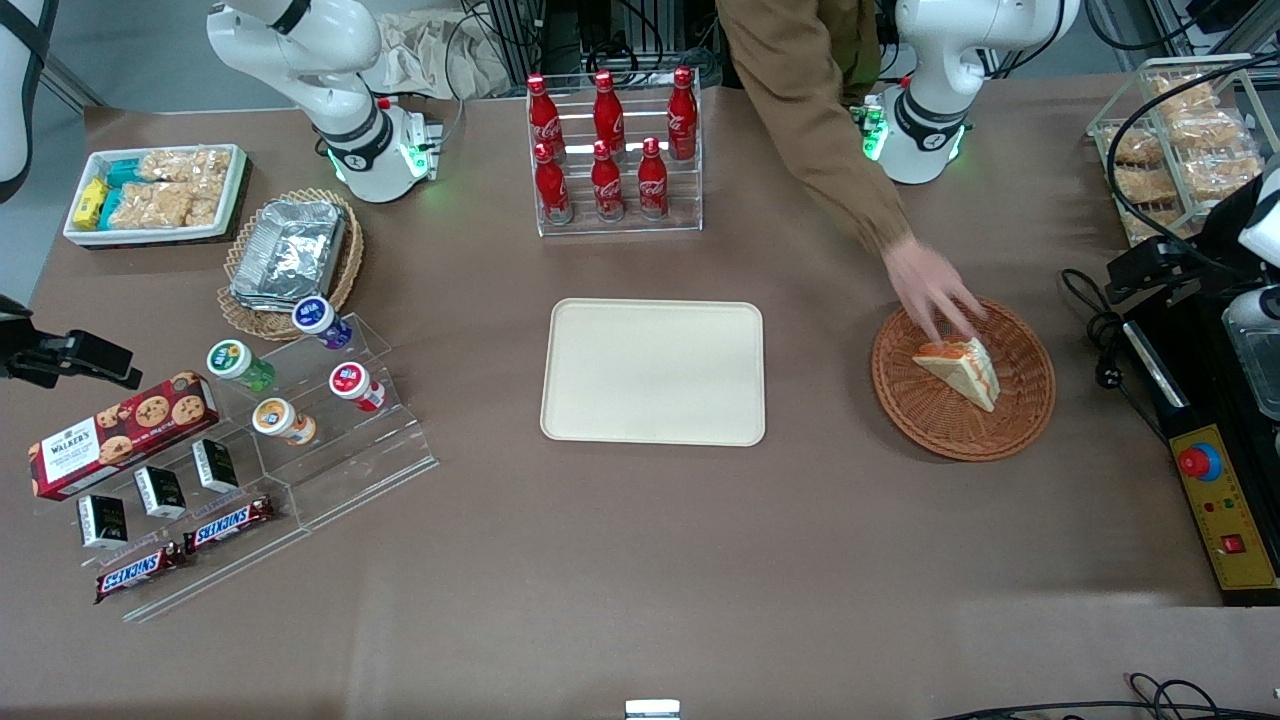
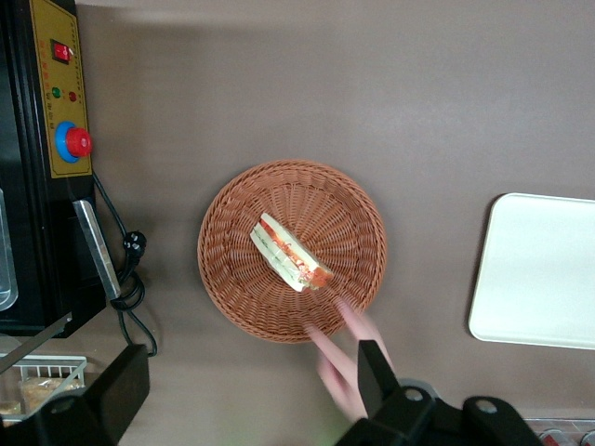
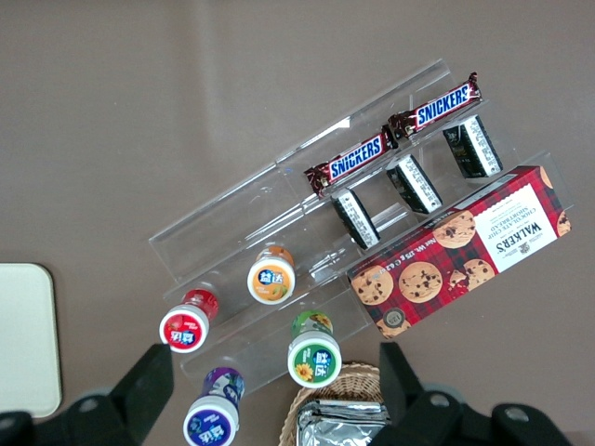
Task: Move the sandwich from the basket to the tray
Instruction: 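Move the left gripper over the wrapped sandwich in the wicker basket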
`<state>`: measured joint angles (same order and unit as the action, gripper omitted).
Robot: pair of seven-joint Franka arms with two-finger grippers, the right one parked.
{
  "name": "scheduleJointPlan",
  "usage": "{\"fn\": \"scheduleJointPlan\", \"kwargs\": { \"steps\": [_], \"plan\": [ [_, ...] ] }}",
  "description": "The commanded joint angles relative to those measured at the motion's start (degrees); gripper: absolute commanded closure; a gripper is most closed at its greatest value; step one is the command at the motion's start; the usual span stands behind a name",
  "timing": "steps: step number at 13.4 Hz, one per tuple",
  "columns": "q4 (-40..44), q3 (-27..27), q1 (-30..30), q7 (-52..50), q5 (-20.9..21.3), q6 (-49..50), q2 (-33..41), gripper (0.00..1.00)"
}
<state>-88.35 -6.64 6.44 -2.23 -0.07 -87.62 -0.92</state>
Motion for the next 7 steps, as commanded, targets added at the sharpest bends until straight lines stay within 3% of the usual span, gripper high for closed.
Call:
{"fn": "scheduleJointPlan", "kwargs": {
  "steps": [1,7],
  "plan": [
    [1.43,-0.03,-0.02,0.82,0.68,0.43,-0.66,0.00],
    [-0.94,0.14,-0.02,-4.88,0.24,0.52,-1.37,0.00]
  ]
}}
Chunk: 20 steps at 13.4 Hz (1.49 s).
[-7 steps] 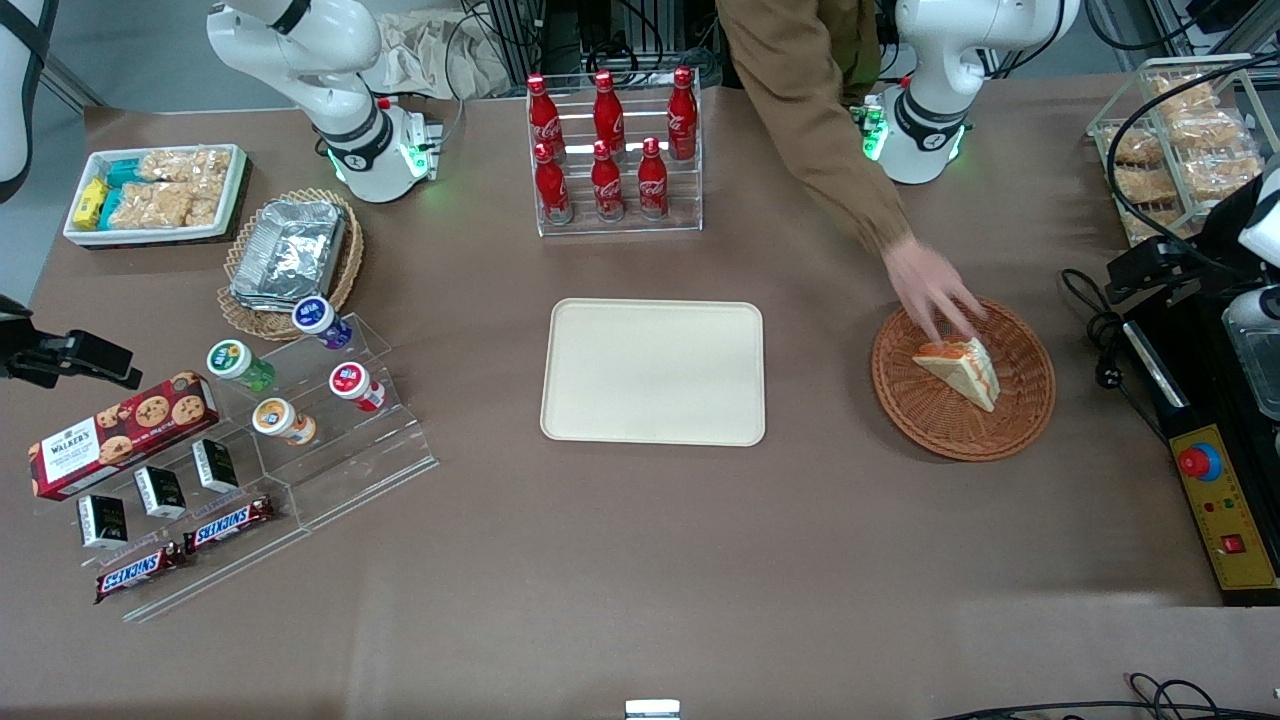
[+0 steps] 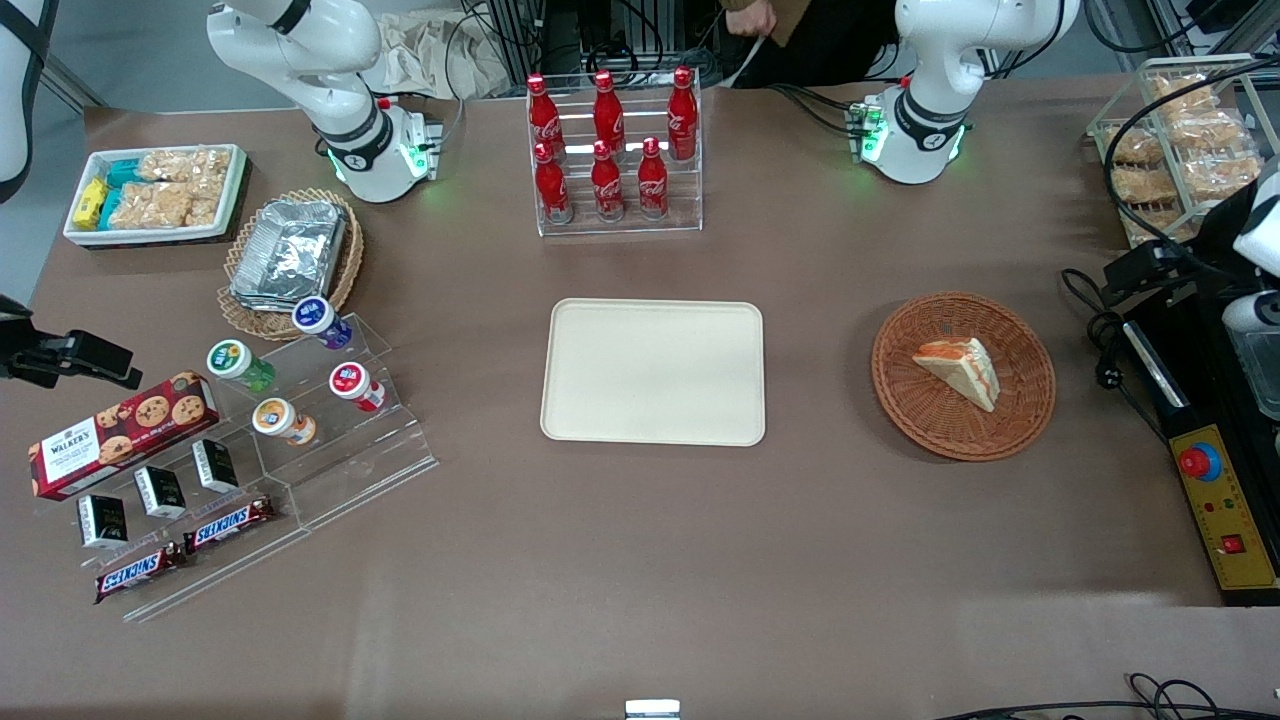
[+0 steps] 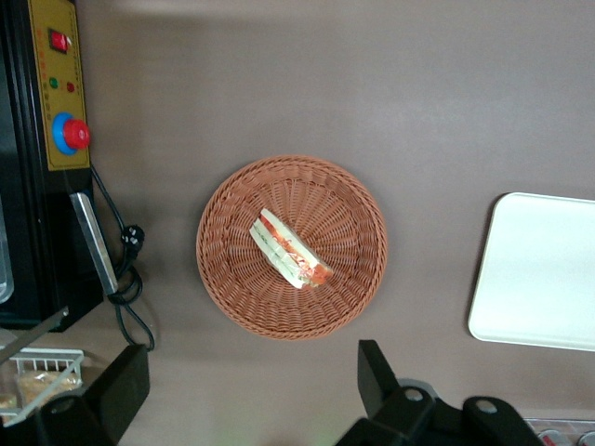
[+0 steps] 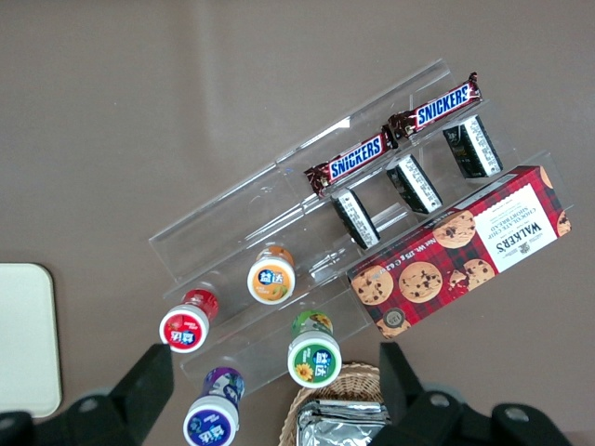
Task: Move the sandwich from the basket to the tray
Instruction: 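Move the left gripper over the wrapped sandwich in the wicker basket, then lower the open left gripper around the sandwich and close it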
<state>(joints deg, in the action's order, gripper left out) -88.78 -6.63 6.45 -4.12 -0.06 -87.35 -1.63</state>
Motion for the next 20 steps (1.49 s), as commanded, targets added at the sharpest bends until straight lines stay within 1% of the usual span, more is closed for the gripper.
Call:
{"fn": "scheduleJointPlan", "kwargs": {
  "steps": [1,3,6,8,11,14,16,18,20],
  "plan": [
    [-1.39,0.13,-0.04,-5.00,-0.11,0.08,-0.31,0.00],
    [-6.99,0.04,-0.04,-12.45,0.32,-2.80,1.53,0.00],
    [-25.24,0.48,0.05,-24.93,0.85,-19.03,9.33,0.00],
    [-32.48,0.48,0.05,-28.38,0.85,-24.51,10.94,0.00],
    [-39.52,0.48,0.14,-37.24,0.68,-30.57,9.81,0.00],
    [-42.43,0.74,0.23,-44.63,0.59,-36.20,7.00,0.00],
    [-45.59,0.92,0.49,-50.17,0.50,-43.13,5.68,0.00],
    [-46.22,2.84,0.49,-51.69,0.50,-45.88,2.87,0.00],
    [-49.54,2.85,0.49,-51.78,0.24,-51.92,1.90,0.00]
  ]
}}
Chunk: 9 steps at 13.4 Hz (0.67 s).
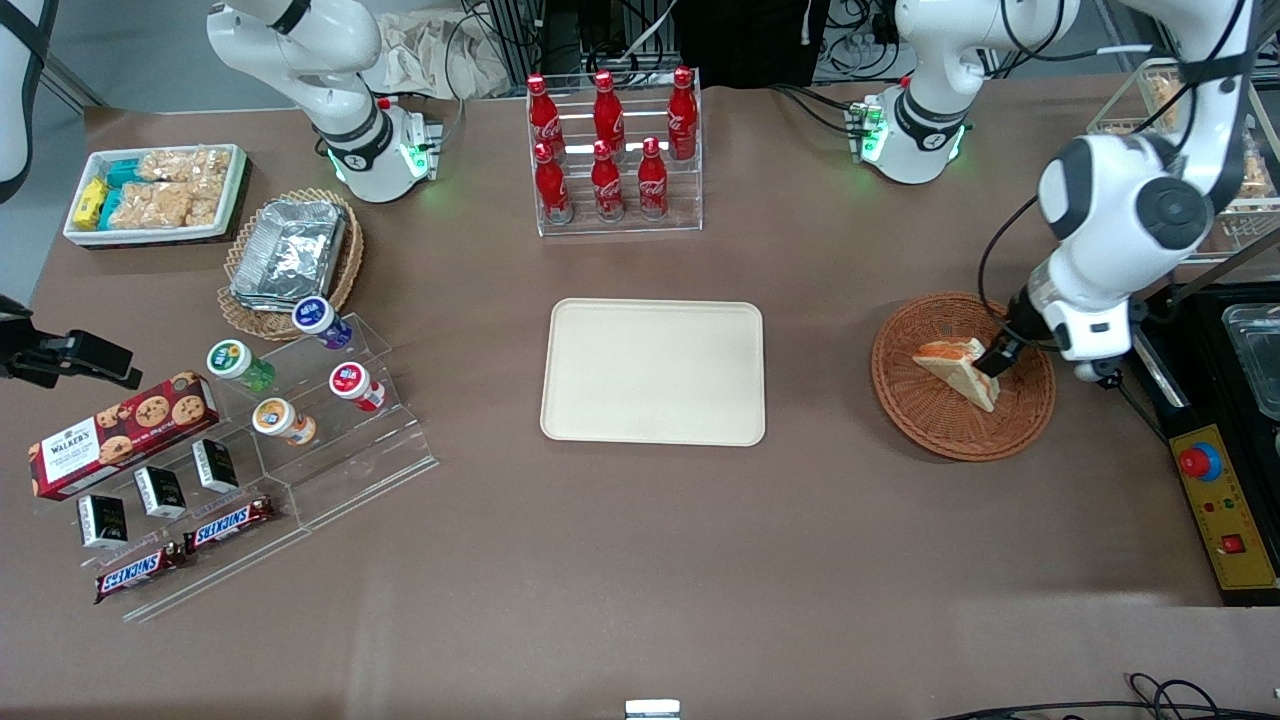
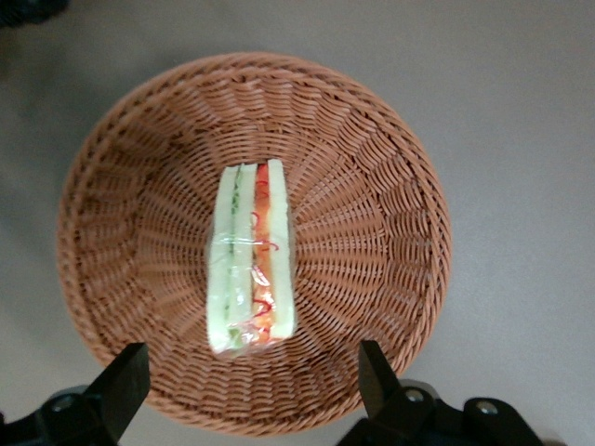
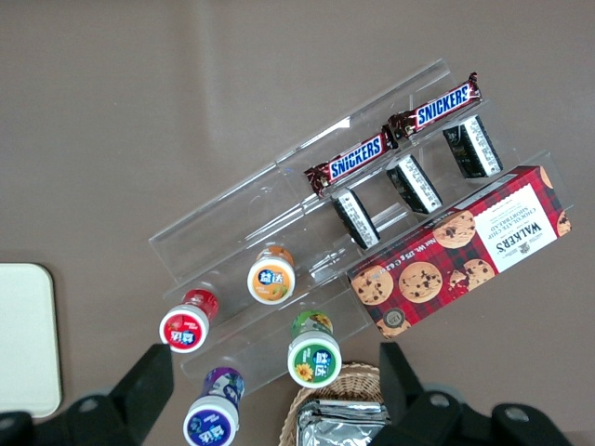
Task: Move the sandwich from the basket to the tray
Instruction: 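Lower the open left gripper around the sandwich and close it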
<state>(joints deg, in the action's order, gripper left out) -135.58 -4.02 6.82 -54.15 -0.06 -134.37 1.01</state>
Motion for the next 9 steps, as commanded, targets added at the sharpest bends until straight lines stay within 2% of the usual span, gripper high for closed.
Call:
{"fn": "scheduleJointPlan", "kwargs": {
  "steps": [1,6,7,8,9],
  "plan": [
    [-3.98,0.24,0.13,-1.74,0.14,-8.16,-1.97,0.00],
    [-8.55,0.15,-0.31,-1.66,-0.03,-18.80,-6.89,0.00],
    [-8.73,0.15,-0.31,-1.66,-0.03,-19.52,-7.16,0.02],
    [-8.65,0.15,-0.31,-1.83,-0.12,-19.53,-7.34,0.49],
    [-8.47,0.07,-0.40,-2.27,-0.21,-19.44,-7.25,0.99]
  ]
}}
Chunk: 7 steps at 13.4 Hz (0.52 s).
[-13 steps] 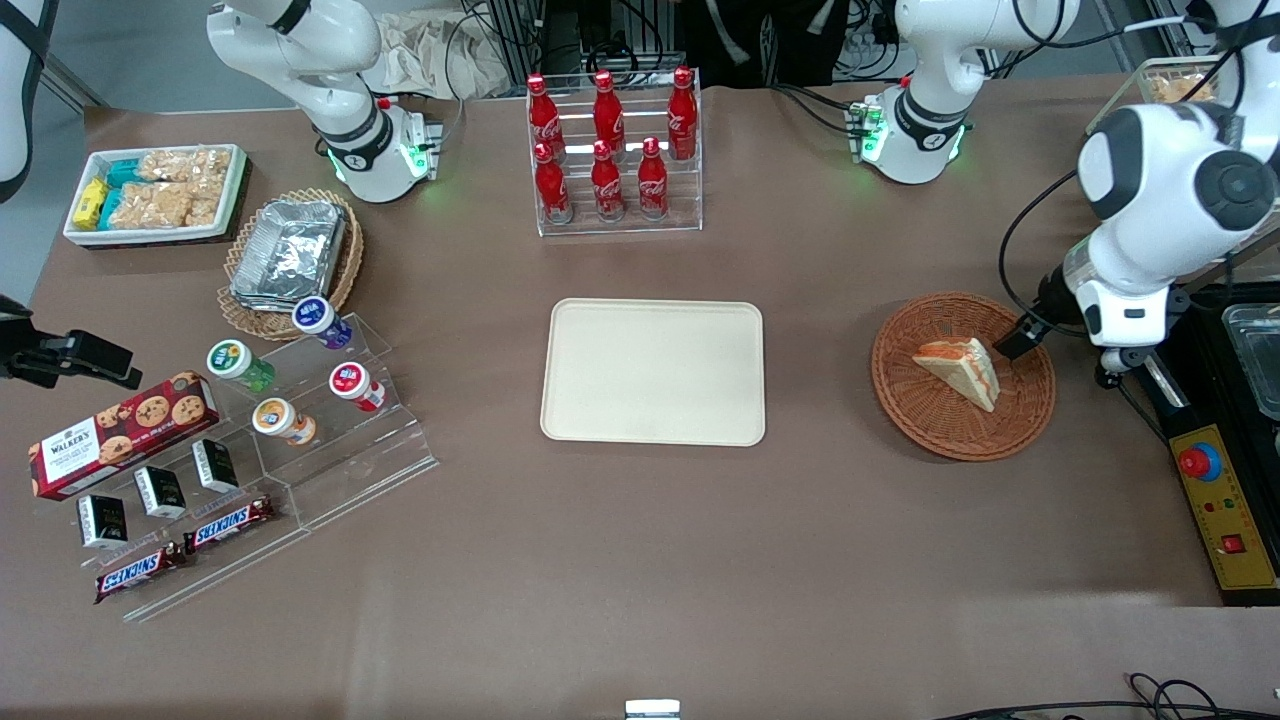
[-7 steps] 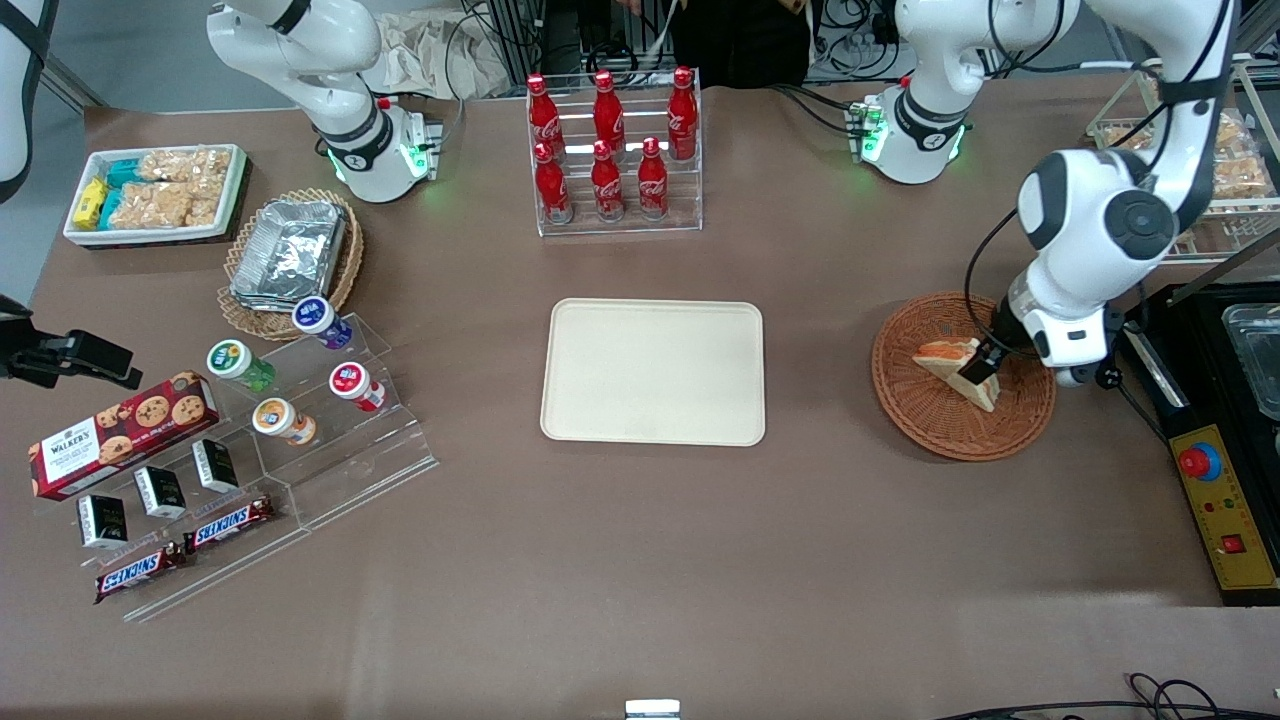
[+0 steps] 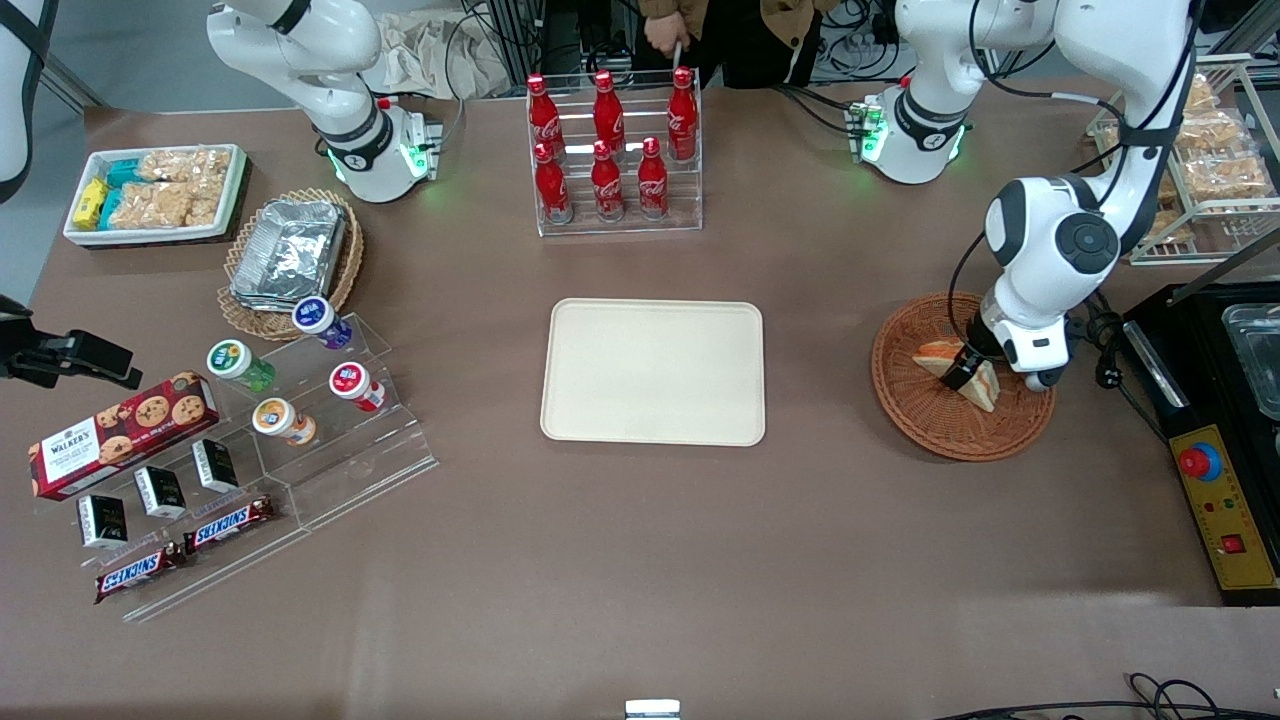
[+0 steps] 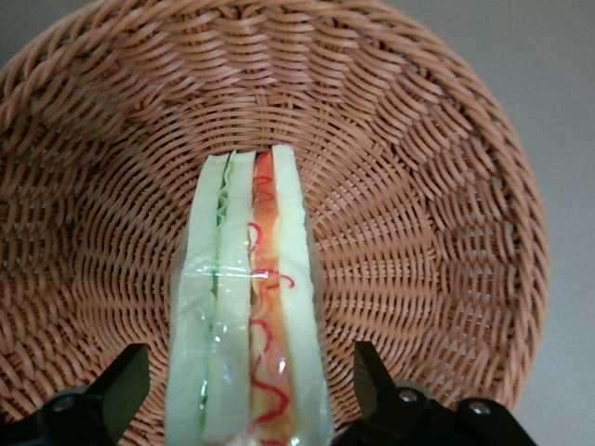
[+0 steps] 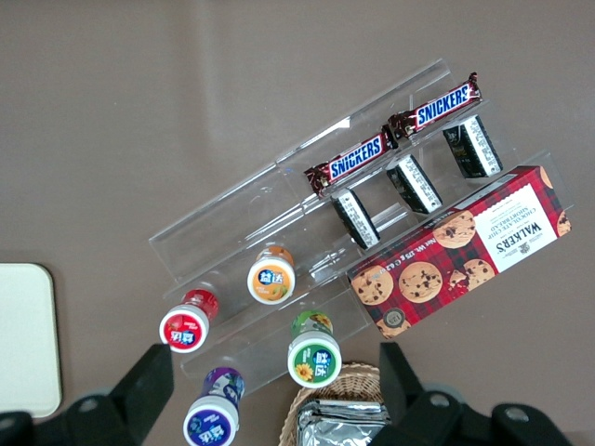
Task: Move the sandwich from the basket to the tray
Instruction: 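Lower the open left gripper around the sandwich and close it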
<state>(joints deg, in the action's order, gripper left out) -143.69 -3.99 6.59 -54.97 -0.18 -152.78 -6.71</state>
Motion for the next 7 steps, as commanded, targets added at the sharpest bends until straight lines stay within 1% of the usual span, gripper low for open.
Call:
{"fn": "scheduleJointPlan", "kwargs": {
  "steps": [1,2,6,7],
  "plan": [
    [-0.10,0.04,-0.17,-2.23,-0.17,-1.03,0.38,1.00],
    [0.08,0.04,-0.09,-3.72,-0.17,-0.94,0.38,1.00],
    [0.87,0.12,-0.08,-3.91,-0.17,-0.50,1.00,1.00],
    [2.17,0.21,0.00,-3.56,0.00,2.29,2.22,1.00]
  ]
}}
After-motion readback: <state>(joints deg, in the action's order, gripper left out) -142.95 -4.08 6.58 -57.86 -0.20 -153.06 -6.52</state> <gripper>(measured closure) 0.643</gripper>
